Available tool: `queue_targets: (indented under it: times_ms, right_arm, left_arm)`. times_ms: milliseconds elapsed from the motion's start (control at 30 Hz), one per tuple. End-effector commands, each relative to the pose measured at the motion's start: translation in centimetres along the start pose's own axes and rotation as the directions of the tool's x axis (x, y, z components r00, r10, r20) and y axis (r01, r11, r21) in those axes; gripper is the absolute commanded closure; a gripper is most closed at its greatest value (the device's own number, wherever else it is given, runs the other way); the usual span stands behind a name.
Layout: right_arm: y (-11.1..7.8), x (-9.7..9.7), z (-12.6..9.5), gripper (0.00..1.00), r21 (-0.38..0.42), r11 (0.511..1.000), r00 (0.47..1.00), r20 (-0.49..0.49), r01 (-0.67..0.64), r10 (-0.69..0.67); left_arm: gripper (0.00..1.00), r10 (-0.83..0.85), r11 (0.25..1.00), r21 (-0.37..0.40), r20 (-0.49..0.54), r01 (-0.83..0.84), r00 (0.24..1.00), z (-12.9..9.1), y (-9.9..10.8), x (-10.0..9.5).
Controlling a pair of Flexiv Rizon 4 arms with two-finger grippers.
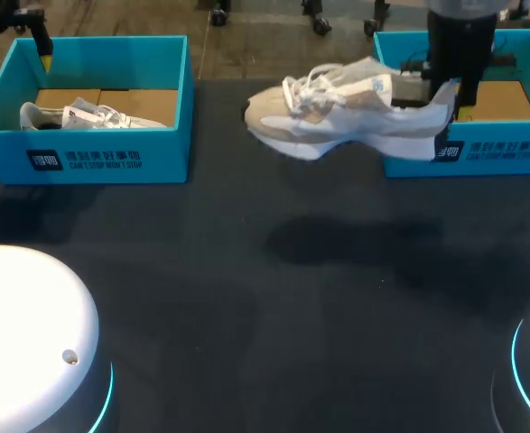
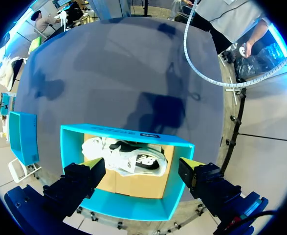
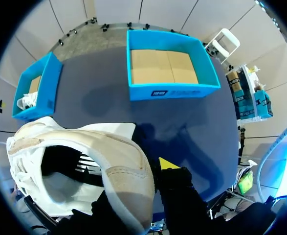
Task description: Take the shoe out of the shoebox, open the shoe tongue, remove and reinsert the insole, then place the shoe into the shoebox
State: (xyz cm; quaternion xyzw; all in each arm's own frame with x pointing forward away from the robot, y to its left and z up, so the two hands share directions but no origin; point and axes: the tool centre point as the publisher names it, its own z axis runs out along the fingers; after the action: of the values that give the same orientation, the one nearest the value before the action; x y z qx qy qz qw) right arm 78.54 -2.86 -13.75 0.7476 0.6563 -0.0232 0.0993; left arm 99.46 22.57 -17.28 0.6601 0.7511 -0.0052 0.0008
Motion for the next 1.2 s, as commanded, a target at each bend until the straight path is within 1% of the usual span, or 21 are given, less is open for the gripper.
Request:
queue_targets:
  times_ms: [33,133,233,300,367,500,600,633,833,1000,1100,1200]
  right_arm:
    - [-2.8,0.5,0.1,1.00,-0.013,1.000,1.000,0.006,-0.023,0.023]
    - [-4.8,1.0,0.2,1.00,-0.008,0.999,0.999,0.014,-0.033,0.033]
    - [-6.4,1.6,0.2,1.00,0.005,1.000,0.999,0.037,-0.026,0.026]
    - [-7.4,2.0,0.2,1.00,-0.008,1.000,0.999,0.052,-0.012,0.013]
    - [-8.6,2.3,0.3,1.00,0.002,1.000,0.998,0.056,-0.013,0.012]
    - [-10.3,2.7,0.9,1.00,0.020,1.000,0.998,0.055,-0.022,0.021]
    - [-11.2,2.9,1.7,1.00,0.034,0.999,0.998,0.057,-0.027,0.025]
    - [-11.3,3.0,1.9,1.00,0.045,0.999,0.997,0.075,-0.020,0.017]
    - [-12.0,4.1,3.7,1.00,0.053,0.999,0.996,0.087,-0.009,0.005]
    - [-12.8,4.8,6.1,1.00,0.022,1.000,0.993,0.115,-0.014,0.011]
    - [-13.2,5.4,7.5,1.00,0.028,1.000,0.992,0.124,-0.002,-0.001]
    - [-13.5,6.4,8.7,1.00,0.028,1.000,0.993,0.113,0.015,-0.018]
  left_arm:
    - [0.00,0.000,1.000,-0.003,-0.002,0.000,1.000,0.0,-0.2,0.0]
    - [0.00,0.000,1.000,-0.003,-0.002,0.000,1.000,0.0,-0.2,0.0]
    - [0.00,0.000,1.000,-0.003,-0.002,0.000,1.000,0.0,-0.2,0.0]
    - [0.00,0.000,1.000,-0.003,-0.002,0.000,1.000,0.0,-0.2,0.0]
    - [0.00,0.000,1.000,-0.003,-0.002,0.000,1.000,0.0,-0.2,0.0]
    - [0.00,0.000,1.000,-0.003,-0.002,0.000,1.000,0.0,-0.2,0.0]
    - [0.00,0.000,1.000,-0.003,-0.002,0.000,1.000,0.0,-0.2,0.0]
    - [0.00,0.000,1.000,-0.003,-0.002,0.000,1.000,0.0,-0.2,0.0]
    - [0.00,0.000,1.000,-0.003,-0.002,0.000,1.000,0.0,-0.2,0.0]
    - [0.00,0.000,1.000,-0.003,-0.002,0.000,1.000,0.0,-0.2,0.0]
    - [0.00,0.000,1.000,-0.003,-0.002,0.000,1.000,0.0,-0.2,0.0]
    - [0.00,0.000,1.000,-0.003,-0.002,0.000,1.000,0.0,-0.2,0.0]
